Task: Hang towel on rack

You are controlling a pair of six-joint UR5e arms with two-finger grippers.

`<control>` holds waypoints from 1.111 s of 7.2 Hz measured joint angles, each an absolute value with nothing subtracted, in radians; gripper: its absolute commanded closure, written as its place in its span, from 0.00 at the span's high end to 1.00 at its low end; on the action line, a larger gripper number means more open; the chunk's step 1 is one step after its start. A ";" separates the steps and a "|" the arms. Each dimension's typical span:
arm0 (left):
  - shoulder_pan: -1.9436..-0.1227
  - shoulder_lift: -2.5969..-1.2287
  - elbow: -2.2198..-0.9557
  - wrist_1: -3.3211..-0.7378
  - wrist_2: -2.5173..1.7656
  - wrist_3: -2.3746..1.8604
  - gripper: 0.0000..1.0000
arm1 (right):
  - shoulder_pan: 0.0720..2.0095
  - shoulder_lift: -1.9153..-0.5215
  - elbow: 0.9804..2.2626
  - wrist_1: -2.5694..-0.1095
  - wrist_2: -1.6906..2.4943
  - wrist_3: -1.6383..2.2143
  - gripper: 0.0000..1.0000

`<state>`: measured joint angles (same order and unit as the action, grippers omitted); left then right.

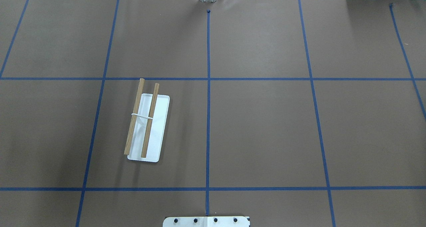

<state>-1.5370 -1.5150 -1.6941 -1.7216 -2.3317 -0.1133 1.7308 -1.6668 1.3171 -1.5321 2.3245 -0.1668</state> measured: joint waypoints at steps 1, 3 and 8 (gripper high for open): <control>-1.537 -1.518 -1.694 -1.721 -2.332 -0.114 0.98 | 1.771 -1.654 1.199 -1.431 2.334 -0.182 0.94; -1.537 -1.519 -1.705 -1.721 -2.332 -0.115 0.98 | 1.805 -1.627 1.040 -1.335 2.347 -0.188 0.92; -1.537 -1.520 -1.715 -1.721 -2.331 -0.115 0.98 | 1.810 -1.525 0.816 -1.230 2.359 -0.183 0.83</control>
